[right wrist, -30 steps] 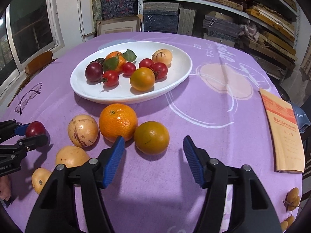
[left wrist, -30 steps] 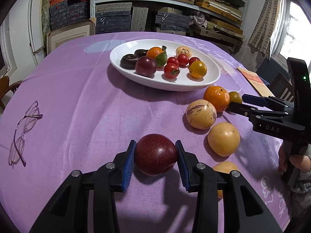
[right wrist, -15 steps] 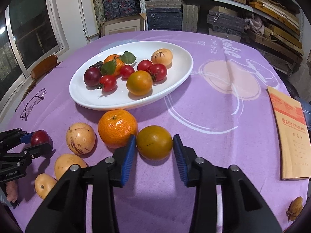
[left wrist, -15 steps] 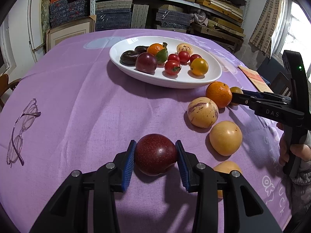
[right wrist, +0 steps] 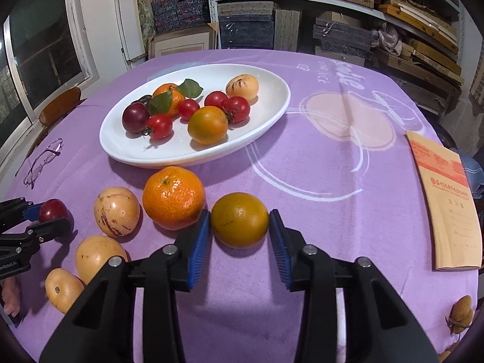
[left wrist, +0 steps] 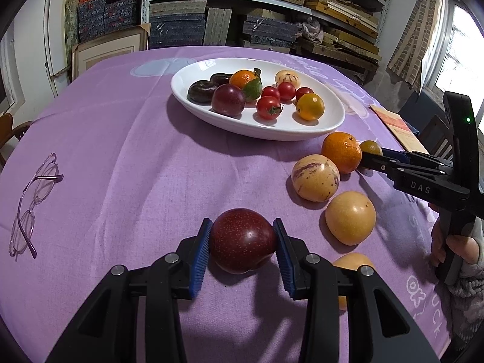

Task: Organize fruits
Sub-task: 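Hold the dark red plum with the left gripper while the right gripper grasps an orange-yellow tomato, then lower the plum and orange-yellow tomato onto the white plate and open both grippers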

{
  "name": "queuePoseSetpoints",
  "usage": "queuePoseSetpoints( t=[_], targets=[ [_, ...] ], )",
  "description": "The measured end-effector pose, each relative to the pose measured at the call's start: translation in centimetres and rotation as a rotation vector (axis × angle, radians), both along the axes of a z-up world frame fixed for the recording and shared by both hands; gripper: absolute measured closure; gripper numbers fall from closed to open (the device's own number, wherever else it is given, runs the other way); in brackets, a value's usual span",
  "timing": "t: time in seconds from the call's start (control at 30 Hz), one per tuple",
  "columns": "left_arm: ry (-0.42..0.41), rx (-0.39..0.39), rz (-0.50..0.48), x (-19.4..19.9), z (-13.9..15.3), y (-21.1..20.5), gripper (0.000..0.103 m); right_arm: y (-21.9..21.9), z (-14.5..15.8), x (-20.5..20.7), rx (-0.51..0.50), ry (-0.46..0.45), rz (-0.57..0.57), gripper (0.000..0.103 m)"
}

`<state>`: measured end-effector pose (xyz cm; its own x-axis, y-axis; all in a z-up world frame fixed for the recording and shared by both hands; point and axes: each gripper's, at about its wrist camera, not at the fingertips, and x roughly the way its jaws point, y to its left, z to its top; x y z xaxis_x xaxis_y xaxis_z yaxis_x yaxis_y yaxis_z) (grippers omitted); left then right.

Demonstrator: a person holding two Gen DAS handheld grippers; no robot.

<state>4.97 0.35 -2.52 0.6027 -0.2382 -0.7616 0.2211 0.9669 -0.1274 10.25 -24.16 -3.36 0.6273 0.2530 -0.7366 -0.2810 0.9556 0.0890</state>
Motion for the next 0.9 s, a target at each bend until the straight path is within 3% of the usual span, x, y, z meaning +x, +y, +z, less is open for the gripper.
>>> queuePoseSetpoints(
  t=[0.43, 0.6, 0.9],
  targets=[
    [-0.045, 0.020, 0.015, 0.1, 0.8, 0.0, 0.062, -0.4, 4.4, -5.1, 0.037, -0.147, -0.059, 0.064],
    [-0.078, 0.022, 0.022, 1.9, 2.5, -0.4, 0.062, 0.0, 6.0, -3.3, 0.053, -0.147, -0.057, 0.064],
    [-0.056, -0.013, 0.048, 8.6, 4.6, -0.9, 0.062, 2.7, 7.4, 2.7, 0.030, -0.120, -0.021, 0.064]
  ],
)
